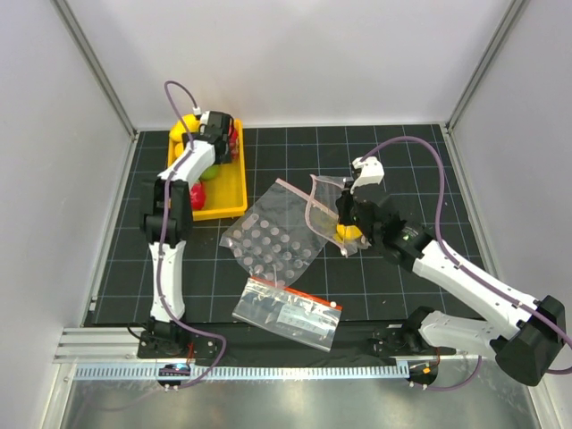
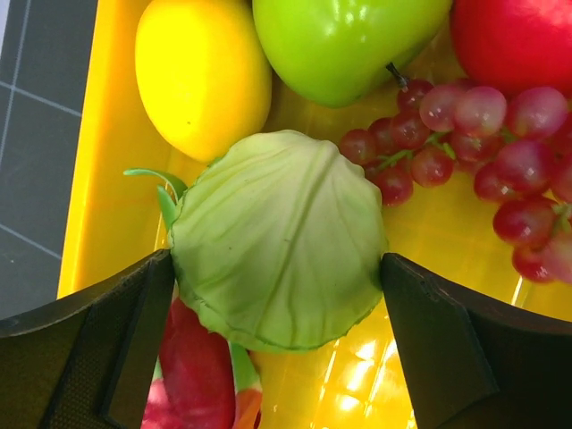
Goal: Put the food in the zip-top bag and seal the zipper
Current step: Pick up the fake fruit from the bin.
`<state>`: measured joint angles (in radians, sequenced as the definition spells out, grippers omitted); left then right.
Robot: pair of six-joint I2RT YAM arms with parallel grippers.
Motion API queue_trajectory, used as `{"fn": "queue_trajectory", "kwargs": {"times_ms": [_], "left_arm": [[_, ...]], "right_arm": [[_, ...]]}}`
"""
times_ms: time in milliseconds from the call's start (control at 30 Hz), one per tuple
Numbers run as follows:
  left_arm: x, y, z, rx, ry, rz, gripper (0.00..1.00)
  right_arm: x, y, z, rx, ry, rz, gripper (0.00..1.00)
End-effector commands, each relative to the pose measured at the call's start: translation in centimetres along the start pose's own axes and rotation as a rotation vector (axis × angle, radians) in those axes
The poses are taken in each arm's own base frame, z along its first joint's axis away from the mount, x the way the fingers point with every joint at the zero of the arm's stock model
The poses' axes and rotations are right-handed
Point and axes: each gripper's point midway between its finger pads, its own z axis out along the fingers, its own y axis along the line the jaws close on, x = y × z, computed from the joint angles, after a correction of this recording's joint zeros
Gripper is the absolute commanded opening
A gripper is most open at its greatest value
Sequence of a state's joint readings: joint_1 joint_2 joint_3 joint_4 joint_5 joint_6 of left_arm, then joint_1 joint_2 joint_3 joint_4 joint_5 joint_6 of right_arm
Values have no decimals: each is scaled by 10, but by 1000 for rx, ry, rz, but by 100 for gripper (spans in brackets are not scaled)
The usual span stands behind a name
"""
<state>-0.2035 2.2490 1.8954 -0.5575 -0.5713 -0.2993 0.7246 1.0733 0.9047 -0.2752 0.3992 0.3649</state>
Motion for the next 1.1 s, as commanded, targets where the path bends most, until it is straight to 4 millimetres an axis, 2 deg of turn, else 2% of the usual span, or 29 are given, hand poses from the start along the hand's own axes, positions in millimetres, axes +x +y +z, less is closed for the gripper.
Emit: {"fn": "queue_trajectory", "kwargs": {"times_ms": [0, 67, 100, 133, 167, 200, 233, 267, 300, 333, 367, 400, 433, 467, 500, 533, 567, 600, 633, 700, 733, 800, 833, 867, 900, 933, 1000, 1033, 1067], "left_arm": [[9, -5, 14, 25, 51, -29, 96], [16, -4, 18, 32, 85, -60, 87], [21, -5, 18, 54, 106, -74, 73], [21, -6, 17, 64, 112, -104, 65], [13, 0, 11, 73, 96, -133, 59], [11, 1, 7, 82, 89, -147, 48], [13, 1, 5, 91, 79, -158, 43], [-2, 6, -11, 111, 37, -184, 39], [-10, 6, -16, 123, 5, -209, 36], [-3, 9, -20, 128, 10, -216, 35], [-7, 9, -28, 143, -7, -247, 34], [-25, 14, -46, 173, -61, -294, 33], [-24, 11, -53, 205, -65, -317, 33], [-8, 10, -53, 216, -36, -362, 33], [-21, 9, -69, 269, -87, -418, 33], [-19, 6, -75, 301, -92, -457, 32], [1, -1, -78, 346, -54, -470, 31], [-6, -9, -88, 391, -85, -528, 28], [-16, -7, -108, 433, -128, -558, 26], [-6, -11, -124, 460, -136, -601, 22], [-15, -14, -153, 505, -197, -604, 22], [-8, -11, -171, 511, -266, -616, 22], [-14, -14, -204, 574, -325, -627, 22], [-23, -14, -225, 633, -388, -658, 22], [-18, -18, -237, 682, -404, -663, 23], [3, -23, -238, 722, -383, -677, 23], [-7, -29, -291, 941, -468, -737, 25], [-2, -31, -303, 1008, -451, -745, 25], [-2, -34, -327, 1083, -448, -743, 25]], "right_arm": [[-20, 9, -2, -31, -64, 31, 1], [-20, 9, -2, -31, -64, 31, 1], [-19, 9, -2, -30, -62, 31, 1], [-20, 8, -2, -27, -63, 31, 1], [-19, 8, -1, -27, -62, 30, 1], [-20, 9, -1, -29, -64, 31, 1], [-19, 8, -1, -27, -62, 32, 1], [-19, 9, -1, -28, -60, 31, 1], [-18, 8, 0, -26, -59, 31, 1], [-19, 9, -1, -26, -61, 31, 1], [-19, 9, -1, -27, -62, 32, 1], [-19, 8, -1, -25, -61, 32, 1], [-19, 9, -1, -27, -63, 31, 1], [-20, 8, -1, -26, -64, 31, 1], [-20, 9, -2, -28, -65, 31, 1], [-20, 8, -2, -28, -64, 32, 1], [-20, 8, -2, -28, -66, 32, 1], [-18, 8, -1, -24, -60, 30, 1], [-19, 8, -2, -27, -63, 31, 1], [-19, 8, -1, -28, -61, 29, 1], [-21, 9, -2, -28, -65, 30, 1], [-21, 9, -4, -32, -64, 29, 1], [-21, 8, -4, -29, -67, 31, 1], [-22, 8, -5, -35, -69, 32, 1], [-23, 9, -6, -36, -73, 31, 1], [-22, 9, -7, -40, -70, 32, 1], [-22, 10, -8, -47, -68, 32, 1], [-22, 10, -9, -47, -68, 32, 1], [-23, 9, -9, -44, -72, 32, 1]]}}
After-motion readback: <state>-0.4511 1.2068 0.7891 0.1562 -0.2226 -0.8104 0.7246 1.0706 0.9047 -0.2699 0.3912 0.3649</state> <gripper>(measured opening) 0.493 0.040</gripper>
